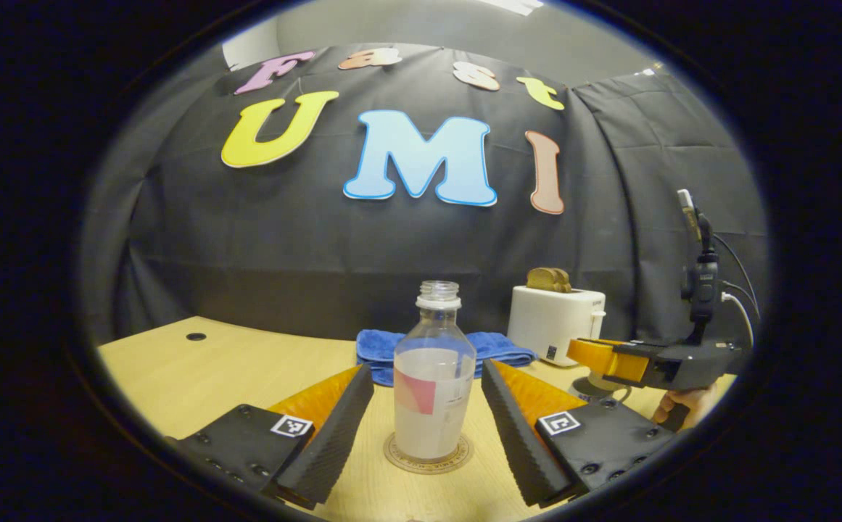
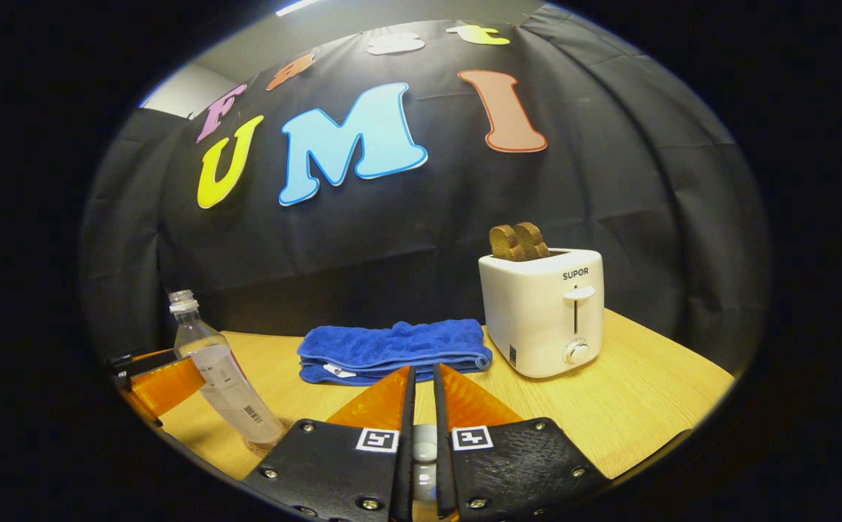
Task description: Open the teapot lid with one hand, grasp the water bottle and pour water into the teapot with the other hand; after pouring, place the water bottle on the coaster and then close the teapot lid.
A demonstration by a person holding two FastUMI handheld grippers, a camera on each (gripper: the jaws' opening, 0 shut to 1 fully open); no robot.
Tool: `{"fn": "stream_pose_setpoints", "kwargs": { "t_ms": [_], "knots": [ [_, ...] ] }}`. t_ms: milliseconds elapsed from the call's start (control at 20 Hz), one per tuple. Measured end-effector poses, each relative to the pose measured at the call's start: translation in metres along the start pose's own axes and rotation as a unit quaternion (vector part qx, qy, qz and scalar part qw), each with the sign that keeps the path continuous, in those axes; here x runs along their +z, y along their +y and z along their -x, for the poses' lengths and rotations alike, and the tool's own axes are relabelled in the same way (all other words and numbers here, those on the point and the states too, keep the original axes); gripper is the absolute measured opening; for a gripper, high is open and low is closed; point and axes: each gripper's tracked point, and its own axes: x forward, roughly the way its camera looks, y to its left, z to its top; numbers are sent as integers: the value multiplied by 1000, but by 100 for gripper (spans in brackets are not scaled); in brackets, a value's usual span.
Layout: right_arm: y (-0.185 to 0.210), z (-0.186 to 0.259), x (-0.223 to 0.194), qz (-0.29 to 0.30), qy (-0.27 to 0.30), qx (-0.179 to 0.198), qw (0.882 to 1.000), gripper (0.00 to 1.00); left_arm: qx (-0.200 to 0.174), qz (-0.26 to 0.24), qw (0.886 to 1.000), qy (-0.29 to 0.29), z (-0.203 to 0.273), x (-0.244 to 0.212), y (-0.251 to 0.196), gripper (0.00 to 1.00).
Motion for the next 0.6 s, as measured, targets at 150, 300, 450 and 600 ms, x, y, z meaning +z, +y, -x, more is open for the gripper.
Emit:
{"fn": "stream_pose_setpoints", "kwargs": {
  "t_ms": [150, 300, 450, 600],
  "knots": [
    [-2, -7, -7, -23, 7, 3, 1000, 12, -2, 0, 1000, 4, 0, -2, -1, 100],
    [-2, -11, -9, -18, 5, -3, 1000, 12, -7, 1, 1000, 7, -1, -5, -2, 100],
    [-6, -16, -18, -2, 17, -10, 1000, 12, -7, 1, 1000, 7, -1, -5, -2, 100],
    [-7, -15, -16, 14, 11, -15, 1000, 17, -11, 6, 1000, 7, -2, -5, -4, 100]
  ]
}}
